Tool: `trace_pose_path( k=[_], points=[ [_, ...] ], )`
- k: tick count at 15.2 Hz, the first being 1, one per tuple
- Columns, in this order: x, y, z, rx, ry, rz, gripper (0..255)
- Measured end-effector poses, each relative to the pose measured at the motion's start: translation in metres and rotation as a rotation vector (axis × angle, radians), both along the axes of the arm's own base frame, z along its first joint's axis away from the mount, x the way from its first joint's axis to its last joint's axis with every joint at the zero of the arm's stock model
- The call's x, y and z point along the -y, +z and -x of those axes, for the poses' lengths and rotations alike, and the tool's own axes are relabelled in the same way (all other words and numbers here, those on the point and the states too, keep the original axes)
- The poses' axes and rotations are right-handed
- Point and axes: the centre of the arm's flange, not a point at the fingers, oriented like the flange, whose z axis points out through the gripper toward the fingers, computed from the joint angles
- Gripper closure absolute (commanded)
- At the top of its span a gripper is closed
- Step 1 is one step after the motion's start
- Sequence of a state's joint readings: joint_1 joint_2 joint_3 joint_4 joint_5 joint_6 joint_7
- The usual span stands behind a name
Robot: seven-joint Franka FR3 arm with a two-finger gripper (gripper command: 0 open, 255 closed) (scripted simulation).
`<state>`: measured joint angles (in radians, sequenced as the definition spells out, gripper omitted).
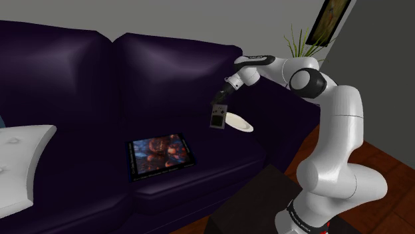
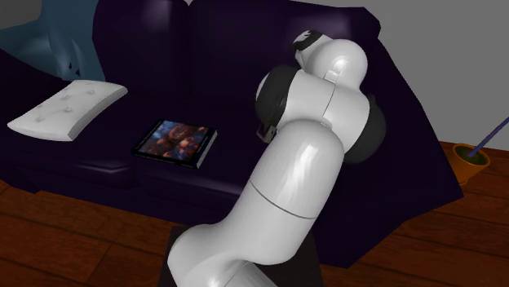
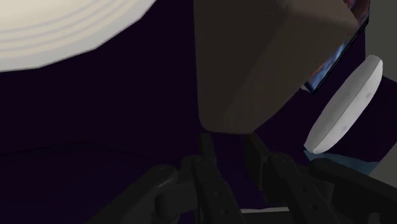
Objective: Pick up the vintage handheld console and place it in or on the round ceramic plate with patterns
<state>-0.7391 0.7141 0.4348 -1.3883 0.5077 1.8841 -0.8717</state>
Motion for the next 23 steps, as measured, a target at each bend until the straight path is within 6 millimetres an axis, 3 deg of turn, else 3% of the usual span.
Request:
trace_pose_path(
  k=[4, 5, 6, 8, 13, 16, 18, 23],
  points=[
    [-0.002, 0.021, 0.0, 0.001, 0.0, 0.0, 255],
    [-0.002, 0.022, 0.0, 0.001, 0.0, 0.0, 0],
    [-0.002, 0.021, 0.0, 0.001, 0.0, 0.0, 0],
    [0.002, 0.019, 0.018, 0.0, -0.061, 0.013, 0],
    [0.001, 0.007, 0.099, 0.003, -0.317, 0.076, 0],
    [-0.01, 0.002, 0.146, 0.004, -0.468, 0.114, 0],
    [-0.015, -0.006, 0.154, 0.003, -0.504, 0.124, 0],
    [-0.025, -0.027, 0.147, 0.002, -0.516, 0.128, 0]
  ],
)
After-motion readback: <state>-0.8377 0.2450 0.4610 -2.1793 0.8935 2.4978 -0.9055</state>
